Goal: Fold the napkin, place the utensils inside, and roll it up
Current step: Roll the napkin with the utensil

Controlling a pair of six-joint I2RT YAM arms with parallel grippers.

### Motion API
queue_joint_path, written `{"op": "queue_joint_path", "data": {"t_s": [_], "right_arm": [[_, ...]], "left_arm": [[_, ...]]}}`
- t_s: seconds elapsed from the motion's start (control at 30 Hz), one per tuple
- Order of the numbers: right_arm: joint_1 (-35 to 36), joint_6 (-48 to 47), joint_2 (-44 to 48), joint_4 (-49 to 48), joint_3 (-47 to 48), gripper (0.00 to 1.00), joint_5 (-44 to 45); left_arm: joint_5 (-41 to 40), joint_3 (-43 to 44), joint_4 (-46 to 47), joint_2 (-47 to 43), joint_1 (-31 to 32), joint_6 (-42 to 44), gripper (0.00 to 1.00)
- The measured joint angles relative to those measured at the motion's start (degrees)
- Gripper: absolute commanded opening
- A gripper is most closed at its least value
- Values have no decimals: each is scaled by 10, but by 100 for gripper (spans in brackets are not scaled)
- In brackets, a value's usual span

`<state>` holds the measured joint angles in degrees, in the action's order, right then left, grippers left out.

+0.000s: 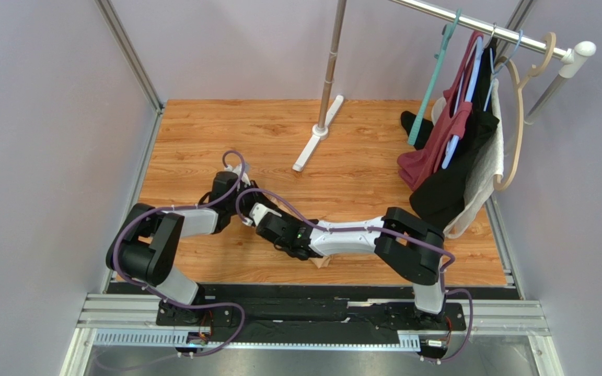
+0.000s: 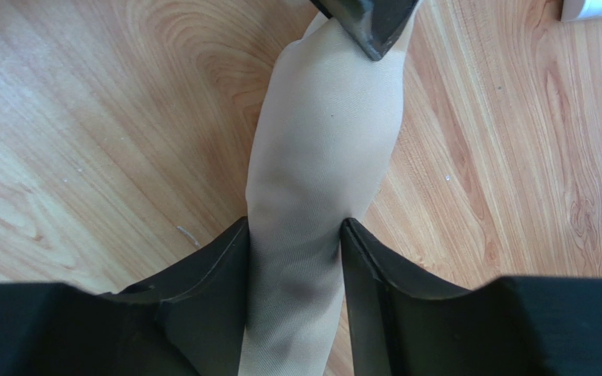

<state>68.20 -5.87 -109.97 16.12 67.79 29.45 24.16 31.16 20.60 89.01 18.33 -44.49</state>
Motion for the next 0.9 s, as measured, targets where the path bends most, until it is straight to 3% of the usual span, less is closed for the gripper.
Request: {"op": "queue_joint_path", "data": {"t_s": [0.1, 0.13, 0.2, 0.3, 0.57, 0.9], "right_arm": [[-9, 2, 0, 0, 0, 34, -7], [-16, 5, 0, -1, 0, 33, -19], [-35, 15, 2, -2, 0, 31, -55], [-75, 31, 14, -7, -5, 29, -136], [-177, 81, 42, -21, -25, 28, -369], [-241, 137, 34, -61, -38, 27, -569]], "left_arm": [[0, 0, -2, 0, 0, 1, 22], [-1, 0, -3, 0, 0, 2, 38], [-2, 0, -3, -1, 0, 4, 54], [-4, 0, -13, -15, -1, 13, 62], [-27, 0, -65, -109, -18, 36, 64], [-21, -17, -75, -108, -21, 50, 64]]}}
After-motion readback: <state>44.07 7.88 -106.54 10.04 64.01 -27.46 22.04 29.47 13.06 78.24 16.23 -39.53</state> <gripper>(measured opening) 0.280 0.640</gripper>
